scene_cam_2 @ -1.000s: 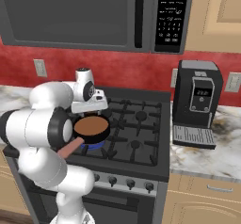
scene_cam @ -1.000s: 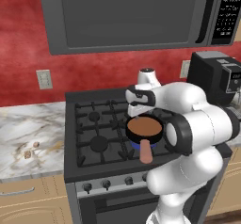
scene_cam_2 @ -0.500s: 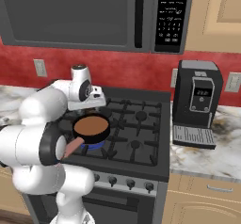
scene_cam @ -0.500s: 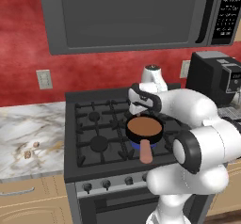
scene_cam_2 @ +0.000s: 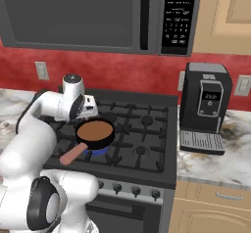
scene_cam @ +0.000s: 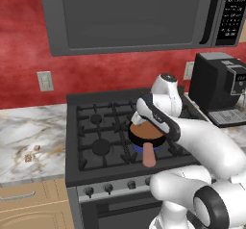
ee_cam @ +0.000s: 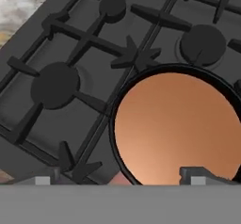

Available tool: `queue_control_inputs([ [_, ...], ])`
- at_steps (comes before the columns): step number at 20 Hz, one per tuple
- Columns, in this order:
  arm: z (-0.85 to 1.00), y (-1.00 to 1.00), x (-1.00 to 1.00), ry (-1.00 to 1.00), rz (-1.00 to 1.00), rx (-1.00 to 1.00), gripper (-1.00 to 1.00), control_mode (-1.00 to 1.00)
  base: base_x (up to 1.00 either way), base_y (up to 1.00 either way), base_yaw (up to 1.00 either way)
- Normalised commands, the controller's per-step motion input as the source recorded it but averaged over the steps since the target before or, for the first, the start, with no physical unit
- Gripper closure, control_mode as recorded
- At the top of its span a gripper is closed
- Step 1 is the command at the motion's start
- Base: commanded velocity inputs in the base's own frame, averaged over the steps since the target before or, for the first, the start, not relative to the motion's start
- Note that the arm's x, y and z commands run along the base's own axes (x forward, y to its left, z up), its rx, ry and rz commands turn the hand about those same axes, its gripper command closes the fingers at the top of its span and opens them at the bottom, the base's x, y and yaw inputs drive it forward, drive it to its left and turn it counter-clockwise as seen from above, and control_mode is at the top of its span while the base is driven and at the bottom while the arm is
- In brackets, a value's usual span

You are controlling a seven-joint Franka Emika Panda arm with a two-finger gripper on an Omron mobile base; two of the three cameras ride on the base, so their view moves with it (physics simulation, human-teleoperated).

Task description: Pick up the sugar cube(s) and place them in the saucepan with hot chocolate.

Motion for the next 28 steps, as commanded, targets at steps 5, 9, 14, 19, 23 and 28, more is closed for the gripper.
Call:
queue_control_inputs([
  [5,0.07,0.83,-0.46,-0.07,0.17,0.06,-1.0,-1.0,0.0,0.0,0.0],
  [9,0.04,0.91,-0.28,0.0,0.15,0.0,-1.0,-1.0,0.0,0.0,0.0],
  [14,0.0,0.95,-0.14,0.0,0.13,0.0,-1.0,-1.0,0.0,0.0,0.0],
  [19,0.0,0.92,0.0,0.05,0.07,-0.01,-1.0,-1.0,0.0,0.0,0.0],
  [23,0.0,0.9,0.0,0.14,0.05,-0.02,-1.0,-1.0,0.0,0.0,0.0],
  [28,-0.03,0.82,0.0,0.21,0.01,0.0,-1.0,-1.0,0.0,0.0,0.0],
])
